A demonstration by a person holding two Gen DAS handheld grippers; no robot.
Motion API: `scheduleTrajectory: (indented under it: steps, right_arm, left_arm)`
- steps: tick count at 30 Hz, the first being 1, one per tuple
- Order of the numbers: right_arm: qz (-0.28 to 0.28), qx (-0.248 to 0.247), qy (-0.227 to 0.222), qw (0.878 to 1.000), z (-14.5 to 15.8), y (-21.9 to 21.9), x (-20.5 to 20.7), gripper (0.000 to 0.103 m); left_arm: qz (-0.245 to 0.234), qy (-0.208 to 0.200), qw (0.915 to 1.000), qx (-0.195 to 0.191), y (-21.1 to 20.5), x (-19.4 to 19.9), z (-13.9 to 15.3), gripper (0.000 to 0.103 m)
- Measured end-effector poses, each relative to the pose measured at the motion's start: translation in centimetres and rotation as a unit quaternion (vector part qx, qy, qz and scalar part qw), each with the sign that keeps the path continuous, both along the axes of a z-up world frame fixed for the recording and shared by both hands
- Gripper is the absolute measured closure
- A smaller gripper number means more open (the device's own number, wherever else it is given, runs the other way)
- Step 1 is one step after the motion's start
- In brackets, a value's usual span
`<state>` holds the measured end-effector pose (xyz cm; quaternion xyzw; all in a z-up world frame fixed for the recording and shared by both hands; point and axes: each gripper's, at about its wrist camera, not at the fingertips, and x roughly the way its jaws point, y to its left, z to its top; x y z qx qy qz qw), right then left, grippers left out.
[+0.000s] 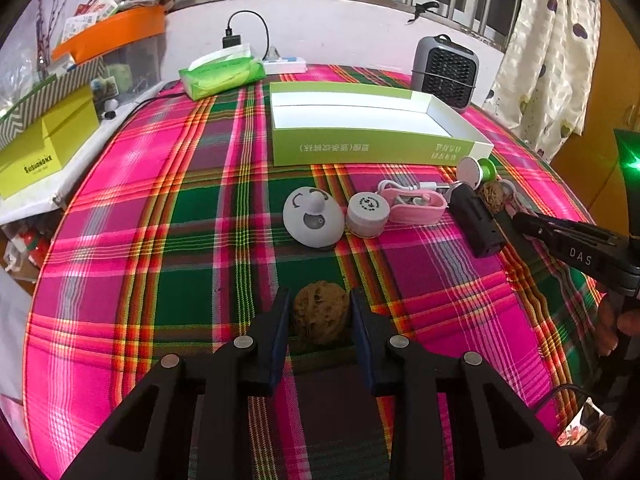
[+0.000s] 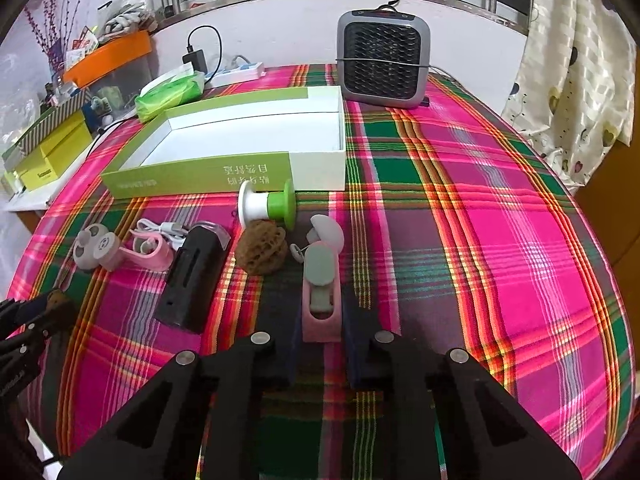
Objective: Organize objects
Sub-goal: 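Close left tool on the walnut while right tool grasps the pink clip, then carry the walnut into the white box while right tool carries the pink clip there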
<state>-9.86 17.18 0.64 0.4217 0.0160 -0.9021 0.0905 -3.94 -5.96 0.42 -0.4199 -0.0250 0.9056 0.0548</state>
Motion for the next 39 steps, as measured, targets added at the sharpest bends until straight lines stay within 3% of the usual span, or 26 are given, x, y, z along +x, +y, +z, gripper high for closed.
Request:
scheduleTrajectory:
  steps: [20,29,39]
  right_arm:
    - [0.014,-0.039,0.017,0.999,2.5,0.7,-0.1,0.085]
    - [0.029,-0.044,0.033,0.998,4.7,-0.1,-2.5,0.085]
    - [0.043,-0.039,0.025,0.998,5.2,-1.4,-6.3,0.085]
  left_arm:
    - [-0.02,0.011,0.9994,0.025,0.5,-2.7,2.4,0.076]
    - [-0.04,0.027,0.9984,0.029,0.9,-6.4,4.6,0.076]
    - [-0.044,0.017,0.9984,0.031,0.7,-11.5,4.8,0.076]
